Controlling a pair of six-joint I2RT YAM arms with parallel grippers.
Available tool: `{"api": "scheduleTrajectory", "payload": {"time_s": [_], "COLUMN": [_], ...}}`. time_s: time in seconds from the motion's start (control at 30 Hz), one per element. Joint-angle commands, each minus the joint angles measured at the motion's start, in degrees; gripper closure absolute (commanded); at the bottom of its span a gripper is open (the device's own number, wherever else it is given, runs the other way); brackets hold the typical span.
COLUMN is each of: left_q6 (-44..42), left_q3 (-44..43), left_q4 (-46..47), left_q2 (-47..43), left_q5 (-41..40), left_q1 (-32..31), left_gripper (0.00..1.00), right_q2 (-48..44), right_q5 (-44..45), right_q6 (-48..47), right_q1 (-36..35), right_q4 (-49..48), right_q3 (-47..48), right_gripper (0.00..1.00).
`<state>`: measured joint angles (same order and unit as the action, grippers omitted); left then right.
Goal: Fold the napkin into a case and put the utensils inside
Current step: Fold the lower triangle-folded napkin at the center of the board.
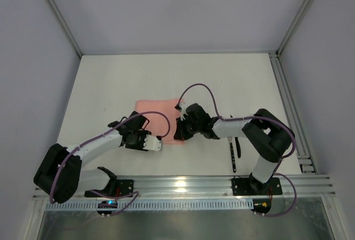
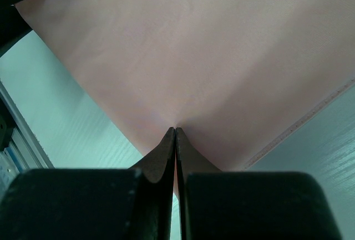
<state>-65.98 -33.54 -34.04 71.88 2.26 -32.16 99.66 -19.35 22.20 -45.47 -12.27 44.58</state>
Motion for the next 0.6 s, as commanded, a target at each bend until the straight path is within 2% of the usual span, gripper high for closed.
{"api": "scheduleTrajectory", "payload": {"time_s": [0.0,0.03,0.07,0.13,0.17,0.2,0.23,0.33,0.37,0.5,0.57], "left_q6": [2.3,2.7,3.3,3.6,3.7,4.4,4.9,5.3,5.6,5.5,5.0], "left_q3": [2.2,2.2,2.2,2.0,1.7,1.3,0.8,-1.9,-3.4,-7.3,-8.6], "left_q4": [-0.4,-0.4,-0.3,-0.6,-1.0,-1.4,-2.3,-5.8,-6.8,-12.7,-15.7], "left_q2": [1.3,1.2,1.2,0.9,0.7,0.5,0.3,0.2,0.2,0.5,1.2], "left_q5": [7.6,7.8,7.8,7.9,7.9,7.8,8.0,9.5,10.0,12.7,13.6], "left_q1": [-0.2,-0.2,-0.2,-0.2,-0.2,-0.2,0.0,0.6,1.1,2.6,3.6], "left_gripper": [0.59,0.70,0.75,0.77,0.82,0.89,1.00,1.00,1.00,1.00,1.00], "right_q2": [-1.0,-1.0,-1.1,-1.5,-1.6,-2.4,-3.0,-7.1,-8.4,-16.3,-21.9], "right_q5": [-0.8,-0.8,-0.8,-0.9,-0.9,-0.8,-0.4,1.5,1.9,5.1,7.9], "right_q6": [-0.9,-0.9,-1.0,-1.1,-1.5,-1.9,-2.3,-6.2,-9.1,-18.0,-22.6], "right_q1": [0.3,0.3,0.3,0.3,0.3,0.3,0.3,0.3,0.3,-0.2,-1.4], "right_q4": [-0.1,-0.1,-0.1,-0.1,0.0,0.1,0.2,0.6,0.6,0.4,-0.9], "right_q3": [1.7,1.7,1.7,1.7,1.7,1.6,1.5,0.8,0.6,-1.7,-4.6], "right_gripper": [0.96,0.96,0.96,0.96,0.96,0.96,0.96,0.83,0.73,0.59,0.57]}}
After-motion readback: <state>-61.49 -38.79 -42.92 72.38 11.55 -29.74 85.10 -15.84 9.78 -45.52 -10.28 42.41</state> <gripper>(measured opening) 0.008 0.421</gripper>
